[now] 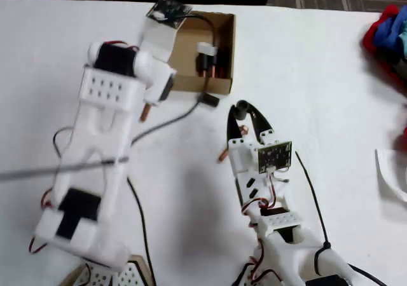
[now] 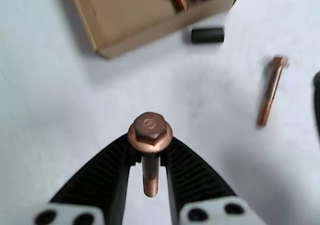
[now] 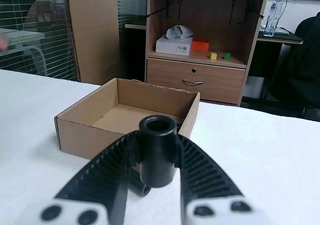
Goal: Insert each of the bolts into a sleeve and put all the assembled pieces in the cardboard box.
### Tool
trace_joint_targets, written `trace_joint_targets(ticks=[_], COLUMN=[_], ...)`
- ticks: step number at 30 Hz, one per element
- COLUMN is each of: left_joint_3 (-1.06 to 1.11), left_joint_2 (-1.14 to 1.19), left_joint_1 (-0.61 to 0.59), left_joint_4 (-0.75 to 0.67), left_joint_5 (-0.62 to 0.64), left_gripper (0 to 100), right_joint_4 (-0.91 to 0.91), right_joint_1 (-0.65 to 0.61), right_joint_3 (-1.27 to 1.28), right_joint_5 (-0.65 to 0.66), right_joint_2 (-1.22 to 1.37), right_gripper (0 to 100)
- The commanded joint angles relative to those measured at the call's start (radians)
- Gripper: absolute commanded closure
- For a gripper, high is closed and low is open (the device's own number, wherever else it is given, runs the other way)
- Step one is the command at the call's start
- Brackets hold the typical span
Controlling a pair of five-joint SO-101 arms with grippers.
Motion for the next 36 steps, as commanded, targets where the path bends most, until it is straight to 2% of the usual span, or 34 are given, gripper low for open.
trace_joint_targets(ticks=[1, 4, 8, 11, 18, 22, 25, 30, 36], left_joint_3=[0.137, 0.295, 0.455, 0.504, 0.503, 0.509, 0.542, 0.639, 0.803], left_joint_2=[-0.189, -0.279, -0.334, -0.344, -0.427, -0.471, -0.479, -0.482, -0.474], left_joint_1=[0.074, 0.143, 0.195, 0.192, 0.181, 0.190, 0.190, 0.239, 0.338], left_joint_4=[-0.255, -0.442, -0.614, -0.666, -0.671, -0.681, -0.781, -0.974, -1.185], left_joint_5=[0.098, 0.155, 0.155, 0.153, 0.060, 0.052, 0.074, 0.226, 0.249], left_gripper=[97, 97, 97, 97, 97, 97, 97, 97, 97], right_joint_4=[0.002, 0.002, 0.002, 0.002, 0.004, 0.015, 0.065, 0.068, 0.068], right_joint_1=[0.001, 0.002, 0.002, 0.002, 0.002, -0.008, -0.048, -0.061, -0.061], right_joint_3=[-0.026, -0.026, -0.026, -0.026, -0.028, -0.031, -0.034, -0.037, -0.037], right_joint_5=[0.000, -0.066, -0.104, -0.104, -0.109, -0.109, -0.104, -0.104, -0.104], right_joint_2=[-0.038, -0.038, -0.038, -0.038, -0.038, -0.036, -0.036, -0.036, -0.038], right_gripper=[97.8, 97.8, 97.8, 97.8, 97.8, 97.8, 97.8, 97.8, 97.8])
